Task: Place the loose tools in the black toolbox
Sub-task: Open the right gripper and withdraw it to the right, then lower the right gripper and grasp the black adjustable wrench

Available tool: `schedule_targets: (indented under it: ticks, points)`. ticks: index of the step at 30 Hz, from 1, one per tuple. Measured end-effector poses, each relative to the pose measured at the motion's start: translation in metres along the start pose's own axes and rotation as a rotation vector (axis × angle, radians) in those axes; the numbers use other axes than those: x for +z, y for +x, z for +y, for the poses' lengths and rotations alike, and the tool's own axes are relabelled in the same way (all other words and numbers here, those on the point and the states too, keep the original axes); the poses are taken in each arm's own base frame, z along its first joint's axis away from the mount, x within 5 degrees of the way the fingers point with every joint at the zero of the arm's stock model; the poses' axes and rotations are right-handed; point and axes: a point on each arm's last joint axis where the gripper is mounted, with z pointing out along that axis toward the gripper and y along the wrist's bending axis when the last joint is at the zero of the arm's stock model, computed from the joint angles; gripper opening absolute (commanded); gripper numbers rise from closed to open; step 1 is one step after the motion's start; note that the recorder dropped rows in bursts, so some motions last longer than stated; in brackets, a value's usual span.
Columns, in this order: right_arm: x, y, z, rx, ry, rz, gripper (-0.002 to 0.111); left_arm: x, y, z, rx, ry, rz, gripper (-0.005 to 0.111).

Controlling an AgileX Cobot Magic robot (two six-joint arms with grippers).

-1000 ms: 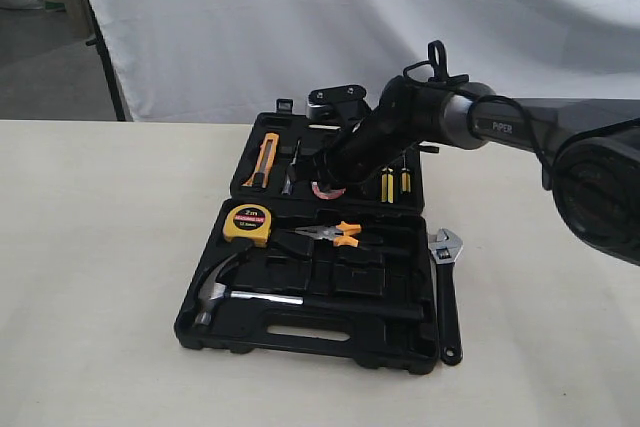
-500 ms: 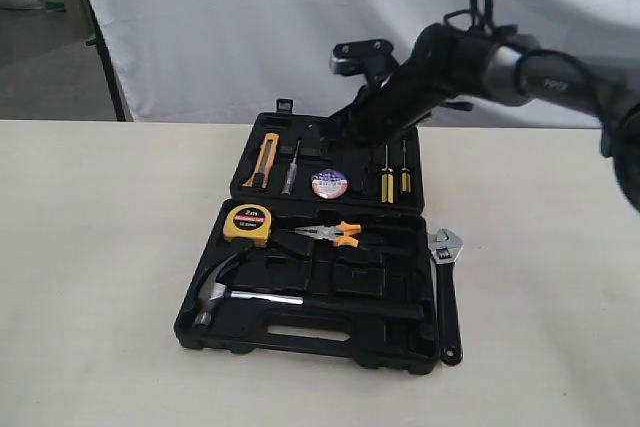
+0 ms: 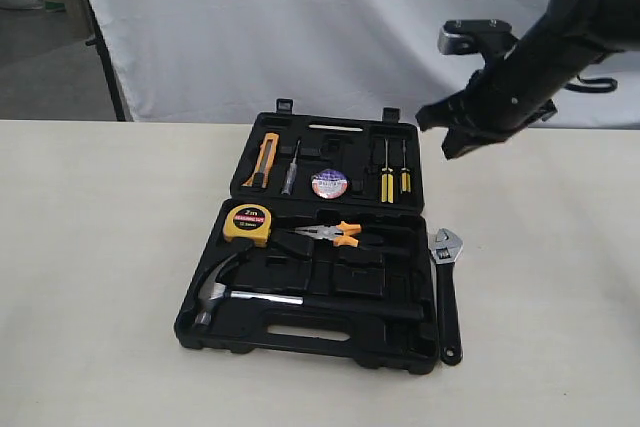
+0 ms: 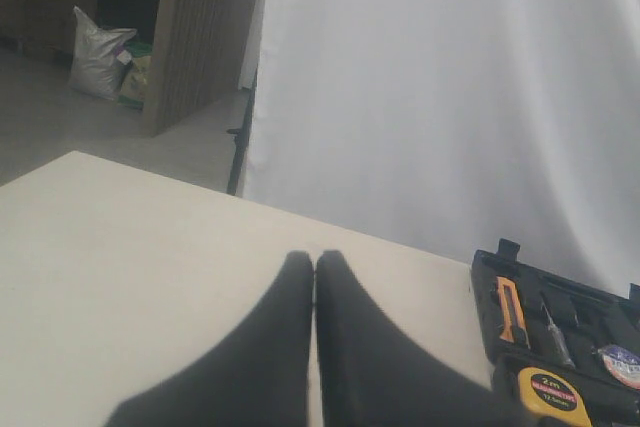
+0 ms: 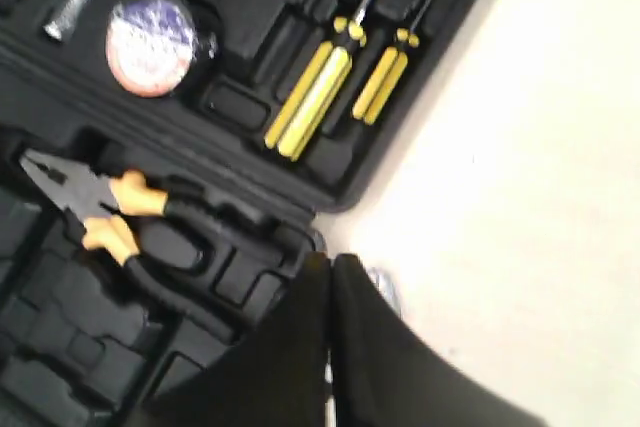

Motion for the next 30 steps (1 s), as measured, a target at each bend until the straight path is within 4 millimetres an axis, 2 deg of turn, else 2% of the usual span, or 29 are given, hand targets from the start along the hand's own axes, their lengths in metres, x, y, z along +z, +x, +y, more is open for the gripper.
schedule_targets:
  ticks: [6,9,12,23,25,29,30]
  points:
    - [0.028,0.058,-0.001,0.047,0.022,0.091,-0.001,0.000,0.000,0.000,0.000,0.000,0.000,0.001]
    - [0.038,0.077,-0.001,0.061,0.015,0.151,-0.001,0.000,0.000,0.000,0.000,0.000,0.000,0.001]
    - [0.043,0.084,-0.001,0.066,0.012,0.176,0.000,0.000,0.000,0.000,0.000,0.000,0.000,0.001]
    - [0.060,0.087,0.009,0.076,0.006,0.198,0.001,0.000,0.000,0.000,0.000,0.000,0.000,0.001]
    - [0.063,0.088,0.013,0.059,0.008,0.201,0.011,0.000,0.000,0.000,0.000,0.000,0.000,0.001]
    - [0.068,0.089,0.011,0.068,0.023,0.206,0.042,0.000,0.000,0.000,0.000,0.000,0.000,0.001]
    - [0.069,0.090,0.010,0.070,0.026,0.207,0.046,0.000,0.000,0.000,0.000,0.000,0.000,0.001]
